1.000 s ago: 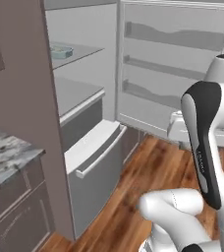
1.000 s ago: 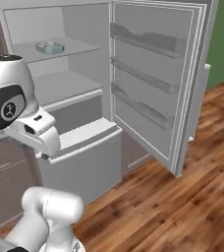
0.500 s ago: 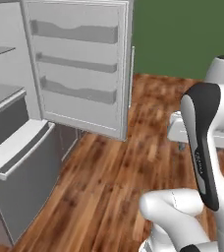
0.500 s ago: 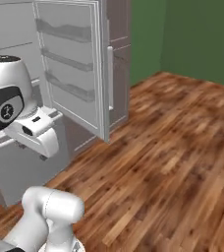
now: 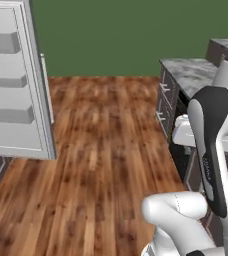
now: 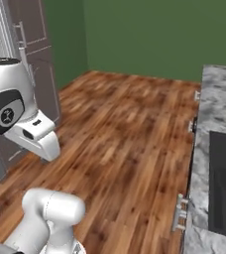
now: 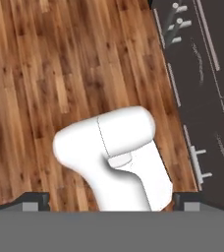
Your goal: Place two dumplings into each of the tupperware containers and then place the containers in the fridge.
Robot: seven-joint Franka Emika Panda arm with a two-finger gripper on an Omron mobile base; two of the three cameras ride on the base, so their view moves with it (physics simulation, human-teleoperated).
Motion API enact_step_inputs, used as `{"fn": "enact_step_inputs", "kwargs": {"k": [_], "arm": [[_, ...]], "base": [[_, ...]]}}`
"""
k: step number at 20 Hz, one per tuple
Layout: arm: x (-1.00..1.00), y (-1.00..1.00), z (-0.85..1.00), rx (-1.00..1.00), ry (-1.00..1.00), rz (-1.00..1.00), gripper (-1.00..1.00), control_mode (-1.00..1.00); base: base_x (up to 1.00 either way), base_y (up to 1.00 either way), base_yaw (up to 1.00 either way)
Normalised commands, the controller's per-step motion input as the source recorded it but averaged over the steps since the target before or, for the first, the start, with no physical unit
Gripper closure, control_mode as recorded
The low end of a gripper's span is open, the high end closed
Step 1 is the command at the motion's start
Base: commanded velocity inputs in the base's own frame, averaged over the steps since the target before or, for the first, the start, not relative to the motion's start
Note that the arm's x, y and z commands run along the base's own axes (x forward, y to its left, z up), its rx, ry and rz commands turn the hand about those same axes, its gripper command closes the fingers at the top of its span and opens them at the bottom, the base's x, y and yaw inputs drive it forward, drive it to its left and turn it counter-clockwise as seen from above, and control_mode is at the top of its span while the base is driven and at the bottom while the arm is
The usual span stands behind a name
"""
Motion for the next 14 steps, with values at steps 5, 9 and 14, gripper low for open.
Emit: {"fn": "enact_step_inputs", "kwargs": {"k": [5, 9, 14], "arm": [[0.0, 0.0, 0.0, 0.0, 0.0, 0.0, -1.0, 1.0], [0.0, 0.0, 0.0, 0.0, 0.0, 0.0, -1.0, 1.0], [0.0, 0.0, 0.0, 0.0, 0.0, 0.0, -1.0, 1.0]], "base": [[1.0, -0.3, 0.0], [1.0, -0.17, 0.0], [1.0, -0.02, 0.0]]}}
